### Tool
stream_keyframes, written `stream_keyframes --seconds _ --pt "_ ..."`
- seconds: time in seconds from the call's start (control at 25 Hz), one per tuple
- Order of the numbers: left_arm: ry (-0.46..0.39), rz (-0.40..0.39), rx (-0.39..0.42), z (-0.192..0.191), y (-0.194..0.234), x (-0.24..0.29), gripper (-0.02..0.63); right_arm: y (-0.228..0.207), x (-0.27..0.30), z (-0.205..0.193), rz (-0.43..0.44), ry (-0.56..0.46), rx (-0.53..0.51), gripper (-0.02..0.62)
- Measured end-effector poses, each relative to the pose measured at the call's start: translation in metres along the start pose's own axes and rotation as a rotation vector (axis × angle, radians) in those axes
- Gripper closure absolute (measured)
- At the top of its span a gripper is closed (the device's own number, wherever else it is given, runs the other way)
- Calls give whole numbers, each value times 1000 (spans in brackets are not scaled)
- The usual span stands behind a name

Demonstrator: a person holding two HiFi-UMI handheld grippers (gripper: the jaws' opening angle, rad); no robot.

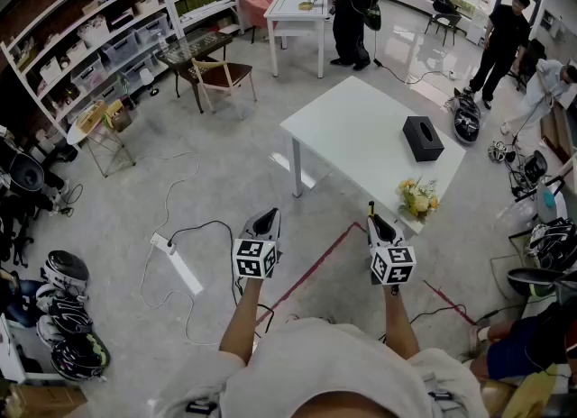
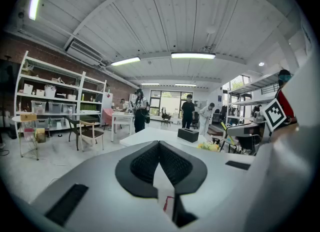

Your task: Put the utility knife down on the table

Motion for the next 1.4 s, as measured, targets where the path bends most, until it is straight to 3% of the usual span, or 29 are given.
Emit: stream_keyframes --seconds 1.12,1.4 --pt "36 23 22 -7 -50 14 586 -40 -8 -12 63 20 31 522" --pt "47 48 16 -9 -43 22 586 -44 10 -15 84 29 47 522"
Point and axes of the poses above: the fingertips, and each gripper's own axes: x forward along the fingers, y to its left, z out of its top, the point moved 9 cm from there along -x, backward along the fingers, and after that the axes turned 3 degrees about y, right-handed, at the moved point
